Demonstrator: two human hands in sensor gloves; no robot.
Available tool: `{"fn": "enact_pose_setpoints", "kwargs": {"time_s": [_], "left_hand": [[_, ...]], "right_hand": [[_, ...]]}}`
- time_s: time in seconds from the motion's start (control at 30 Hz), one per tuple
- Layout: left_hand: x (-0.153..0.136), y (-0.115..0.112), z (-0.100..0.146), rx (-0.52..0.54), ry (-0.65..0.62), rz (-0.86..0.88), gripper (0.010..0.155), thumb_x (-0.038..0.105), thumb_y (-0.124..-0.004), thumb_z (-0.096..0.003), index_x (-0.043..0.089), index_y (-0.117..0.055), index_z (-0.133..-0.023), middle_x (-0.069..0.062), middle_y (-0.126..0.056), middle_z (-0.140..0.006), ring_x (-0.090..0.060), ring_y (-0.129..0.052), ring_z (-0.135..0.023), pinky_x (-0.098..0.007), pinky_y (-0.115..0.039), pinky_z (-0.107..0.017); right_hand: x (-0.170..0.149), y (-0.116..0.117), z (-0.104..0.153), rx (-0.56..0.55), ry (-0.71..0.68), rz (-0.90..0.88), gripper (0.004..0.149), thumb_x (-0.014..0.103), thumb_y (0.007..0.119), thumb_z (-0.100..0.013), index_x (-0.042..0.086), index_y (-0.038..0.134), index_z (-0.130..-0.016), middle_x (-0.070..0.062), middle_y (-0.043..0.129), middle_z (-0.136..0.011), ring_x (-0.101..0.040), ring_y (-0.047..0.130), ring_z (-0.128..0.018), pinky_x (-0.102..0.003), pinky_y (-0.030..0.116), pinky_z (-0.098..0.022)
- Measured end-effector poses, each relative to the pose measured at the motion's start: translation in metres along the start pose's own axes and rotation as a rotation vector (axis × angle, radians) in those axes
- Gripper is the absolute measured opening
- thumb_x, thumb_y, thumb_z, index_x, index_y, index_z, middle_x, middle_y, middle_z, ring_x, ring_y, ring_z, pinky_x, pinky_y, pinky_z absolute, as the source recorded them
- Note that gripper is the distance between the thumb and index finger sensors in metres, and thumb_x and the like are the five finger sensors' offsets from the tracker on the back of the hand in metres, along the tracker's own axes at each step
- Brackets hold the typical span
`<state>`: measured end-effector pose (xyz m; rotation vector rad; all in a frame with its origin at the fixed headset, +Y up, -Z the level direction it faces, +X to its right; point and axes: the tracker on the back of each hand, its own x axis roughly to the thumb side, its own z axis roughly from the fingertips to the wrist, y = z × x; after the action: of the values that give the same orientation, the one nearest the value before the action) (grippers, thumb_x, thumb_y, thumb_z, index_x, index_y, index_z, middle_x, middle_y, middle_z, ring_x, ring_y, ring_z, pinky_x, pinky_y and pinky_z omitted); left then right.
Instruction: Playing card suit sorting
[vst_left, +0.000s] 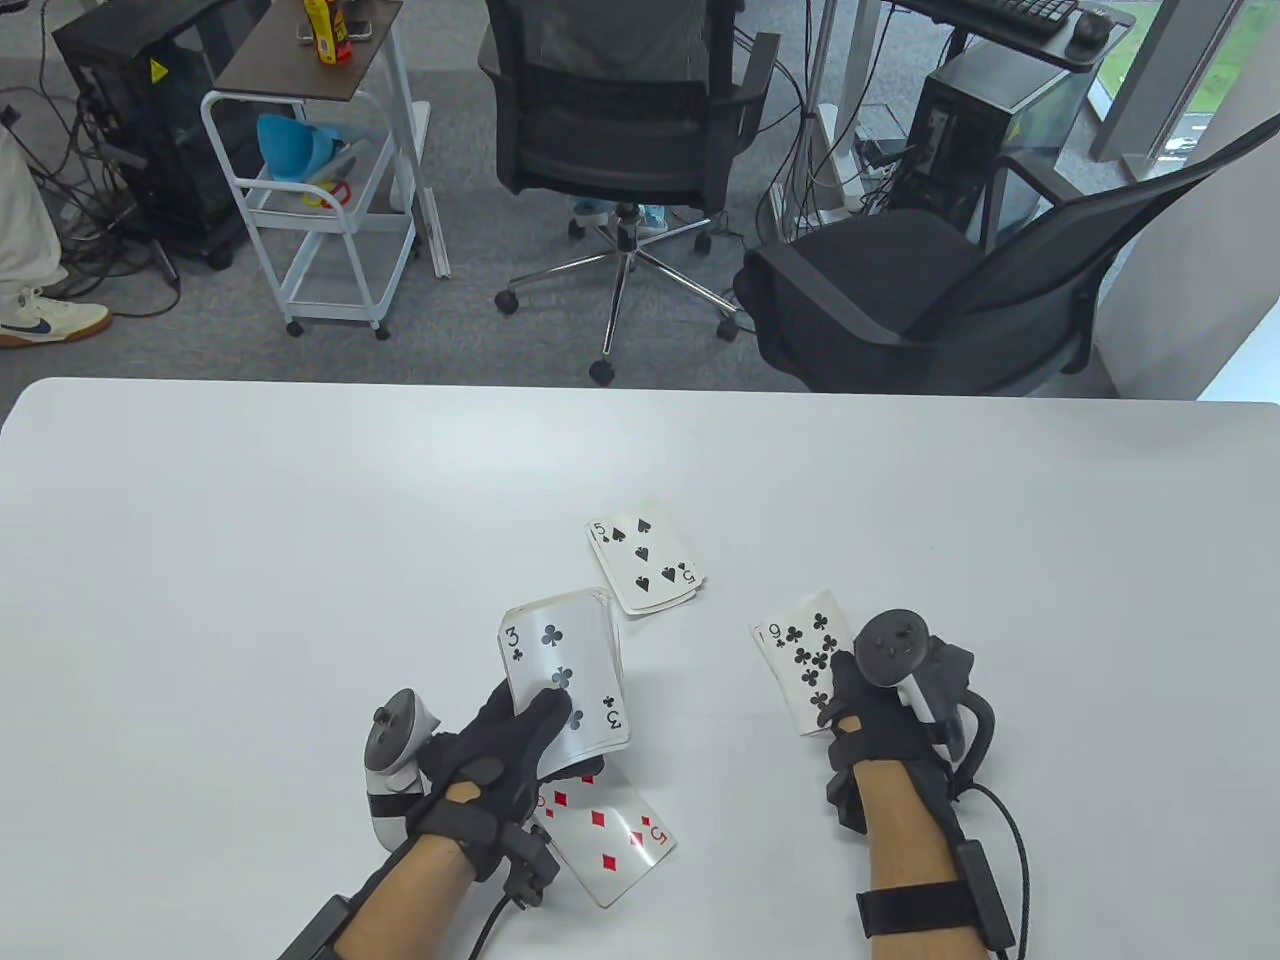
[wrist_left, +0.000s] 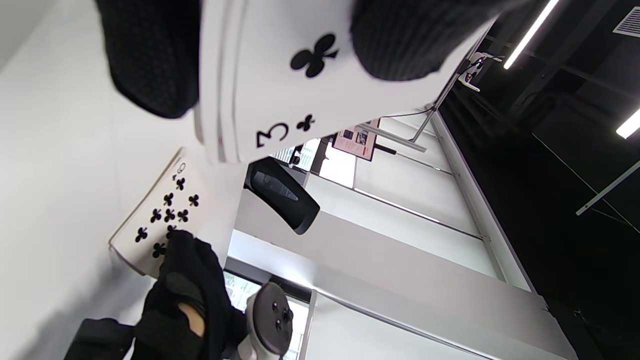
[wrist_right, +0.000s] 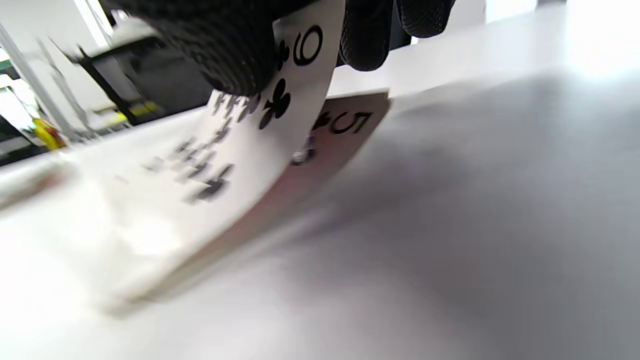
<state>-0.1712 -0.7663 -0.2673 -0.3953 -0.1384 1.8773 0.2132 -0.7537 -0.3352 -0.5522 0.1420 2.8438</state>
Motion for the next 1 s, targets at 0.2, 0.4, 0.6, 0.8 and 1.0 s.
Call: {"fn": "enact_pose_setpoints", "kwargs": {"time_s": [0.2, 0.4, 0.6, 0.8, 1.0], "left_hand": [[0.0, -0.001, 0.0, -0.003, 0.003, 0.002, 0.063, 0.046, -0.08, -0.0542, 0.027, -0.051, -0.107, -0.003, -0.069, -0.107, -0.033, -0.085, -0.092, -0.045, -0.09, -0.055], [-0.001, -0.001, -0.001, -0.004, 0.005, -0.002, 0.063, 0.046, -0.08, -0.0542, 0.027, -0.051, -0.107, -0.003, -0.069, -0.107, -0.033, -0.085, -0.092, -0.045, -0.09, -0.055], [-0.003, -0.001, -0.002, 0.003, 0.008, -0.027, 0.063, 0.045, -0.08, -0.0543, 0.027, -0.051, -0.107, -0.003, -0.069, -0.107, -0.033, -0.085, -0.092, -0.046, -0.09, -0.055], [-0.003, 0.0, -0.001, 0.007, 0.007, -0.046, 0.063, 0.045, -0.08, -0.0542, 0.027, -0.051, -0.107, -0.004, -0.069, -0.107, -0.034, -0.085, -0.092, -0.046, -0.09, -0.055], [-0.001, -0.002, 0.001, 0.003, -0.008, -0.053, 0.062, 0.044, -0.08, -0.054, 0.027, -0.052, -0.107, -0.003, -0.069, -0.107, -0.033, -0.085, -0.092, -0.046, -0.09, -0.055]], "right_hand": [[0.01, 0.002, 0.003, -0.078, -0.002, 0.081, 0.062, 0.041, 0.09, -0.053, 0.013, 0.059, -0.099, -0.021, 0.038, -0.113, -0.052, 0.029, -0.106, -0.075, 0.03, -0.07], [0.029, -0.006, 0.021, -0.169, -0.233, -0.147, 0.055, 0.047, 0.08, -0.055, 0.014, 0.066, -0.097, -0.021, 0.046, -0.111, -0.051, 0.032, -0.105, -0.074, 0.032, -0.07], [0.071, -0.007, 0.058, -0.187, -0.581, -0.351, 0.052, 0.051, 0.075, -0.055, 0.017, 0.071, -0.093, -0.018, 0.054, -0.109, -0.05, 0.04, -0.105, -0.074, 0.035, -0.07], [0.108, -0.008, 0.1, -0.153, -0.781, -0.567, 0.052, 0.053, 0.074, -0.054, 0.017, 0.072, -0.092, -0.016, 0.059, -0.107, -0.049, 0.046, -0.104, -0.073, 0.038, -0.07], [0.122, 0.0, 0.119, -0.162, -0.822, -0.548, 0.058, 0.055, 0.076, -0.053, 0.016, 0.067, -0.094, -0.016, 0.058, -0.107, -0.05, 0.048, -0.103, -0.073, 0.039, -0.07]]}}
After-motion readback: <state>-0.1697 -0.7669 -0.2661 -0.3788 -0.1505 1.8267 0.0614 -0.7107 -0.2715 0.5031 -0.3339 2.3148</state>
